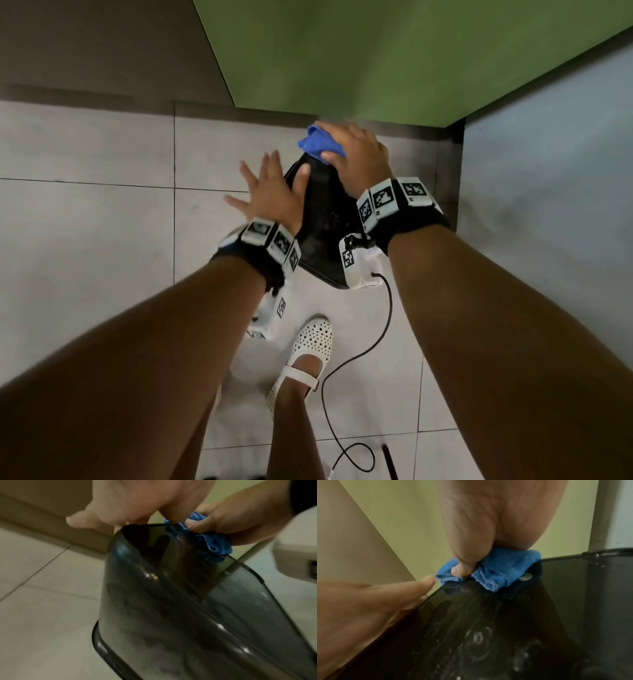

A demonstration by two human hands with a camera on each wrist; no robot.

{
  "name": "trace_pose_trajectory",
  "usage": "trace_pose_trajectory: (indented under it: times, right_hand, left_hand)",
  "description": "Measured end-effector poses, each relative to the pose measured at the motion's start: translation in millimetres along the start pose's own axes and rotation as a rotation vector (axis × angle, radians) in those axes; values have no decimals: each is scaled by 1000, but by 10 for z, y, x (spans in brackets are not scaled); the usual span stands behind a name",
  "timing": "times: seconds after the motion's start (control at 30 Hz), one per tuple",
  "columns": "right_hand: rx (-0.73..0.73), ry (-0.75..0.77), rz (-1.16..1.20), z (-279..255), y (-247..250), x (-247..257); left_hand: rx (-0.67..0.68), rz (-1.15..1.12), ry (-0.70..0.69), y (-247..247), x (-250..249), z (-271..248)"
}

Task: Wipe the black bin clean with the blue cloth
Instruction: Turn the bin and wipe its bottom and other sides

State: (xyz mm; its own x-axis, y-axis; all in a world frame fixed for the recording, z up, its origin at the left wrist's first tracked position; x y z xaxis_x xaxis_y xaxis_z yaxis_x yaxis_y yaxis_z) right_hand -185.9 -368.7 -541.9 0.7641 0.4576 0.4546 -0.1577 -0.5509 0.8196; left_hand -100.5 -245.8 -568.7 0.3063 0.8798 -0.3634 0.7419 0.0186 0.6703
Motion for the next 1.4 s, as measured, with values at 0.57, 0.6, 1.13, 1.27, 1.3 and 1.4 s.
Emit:
trace_pose_trajectory:
  times: [0.57,0.6,1.13,1.27,1.3,1.4]
  right_hand:
    - [-169,-389,-85,-627,6,-457]
    - [-183,-447,-61,-775,13,-602]
    - [-121,-88,114,-255,129,-533]
    - [-135,-74,95,-238,137,-507]
    - [-148,-96,85,-247,135,-500]
    - [-172,-157,-58,-288,140,-370]
  left_hand:
    - [210,-268,-83,-229,-158,227]
    - [214,-262,-76,-234,-150,220]
    - [13,-654,200,-182,417,-164]
    - [-55,-223,-156,51,-62,153]
    - [-4,-180,-195,-3,-155,201]
    - [15,-209,-203,-44,-189,268]
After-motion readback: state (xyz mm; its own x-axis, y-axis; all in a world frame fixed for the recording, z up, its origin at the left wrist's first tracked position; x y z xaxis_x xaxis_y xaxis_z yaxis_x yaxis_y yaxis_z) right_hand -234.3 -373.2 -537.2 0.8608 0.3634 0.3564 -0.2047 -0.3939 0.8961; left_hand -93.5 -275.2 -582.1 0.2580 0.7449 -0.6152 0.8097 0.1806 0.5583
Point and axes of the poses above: each hand's wrist, its own z-axis towards the middle knuckle, its own y-axis out of the back of the hand, x = y × z, the point moved 10 cm from there along z, towards the middle knuckle, and after that the axes turned 6 degrees about y, right-handed, at the moved point
